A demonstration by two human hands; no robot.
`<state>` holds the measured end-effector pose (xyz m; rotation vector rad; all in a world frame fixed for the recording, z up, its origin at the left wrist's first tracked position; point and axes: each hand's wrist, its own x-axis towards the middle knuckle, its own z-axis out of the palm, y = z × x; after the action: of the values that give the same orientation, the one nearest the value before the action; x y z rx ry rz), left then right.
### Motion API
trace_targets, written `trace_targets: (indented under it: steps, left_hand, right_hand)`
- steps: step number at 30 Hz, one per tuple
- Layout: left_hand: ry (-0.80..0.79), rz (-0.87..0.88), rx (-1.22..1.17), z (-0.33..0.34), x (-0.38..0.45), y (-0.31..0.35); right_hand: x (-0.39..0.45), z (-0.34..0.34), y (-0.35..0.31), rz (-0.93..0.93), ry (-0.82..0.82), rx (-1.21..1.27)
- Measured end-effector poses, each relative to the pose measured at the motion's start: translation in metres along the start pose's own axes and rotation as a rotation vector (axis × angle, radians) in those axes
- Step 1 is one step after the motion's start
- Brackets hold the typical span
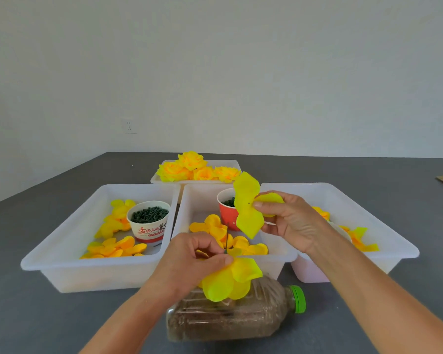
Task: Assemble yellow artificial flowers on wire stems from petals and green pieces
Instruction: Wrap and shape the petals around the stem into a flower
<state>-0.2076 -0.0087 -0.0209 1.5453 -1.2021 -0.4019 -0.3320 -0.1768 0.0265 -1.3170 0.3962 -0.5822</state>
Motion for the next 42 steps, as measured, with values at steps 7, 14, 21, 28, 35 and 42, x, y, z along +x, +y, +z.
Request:
trace_targets:
  steps: [7,14,21,28,35,42]
  left_hand:
    - [0.002,-0.034,-0.008,0.000,-0.001,0.000]
    - [0.022,-0.062,-0.044,0.001,-0.003,0.004]
    - [0.016,-0.053,-0.066,0.001,-0.004,0.004]
    - [0.008,-0.049,-0.069,0.001,-0.003,0.005]
    - [0.006,-0.028,-0.067,0.001,-0.002,0.001]
    - [0.005,-0.027,-0.048,0.001,-0.002,-0.002]
  right_hand:
    - [-0.009,0.022,0.011,0.013,0.015,-0.082]
    - [-0.018,0.029,0.015,-0.086,0.099,-0.190]
    - [-0.026,0.035,0.010,-0.146,0.075,-0.180]
    - [-0.029,0.039,0.010,-0.120,0.081,-0.157]
    - [-0.033,0.043,0.008,-0.193,0.049,-0.211]
    - [-0.039,0.047,0.004,-0.416,0.015,-0.444]
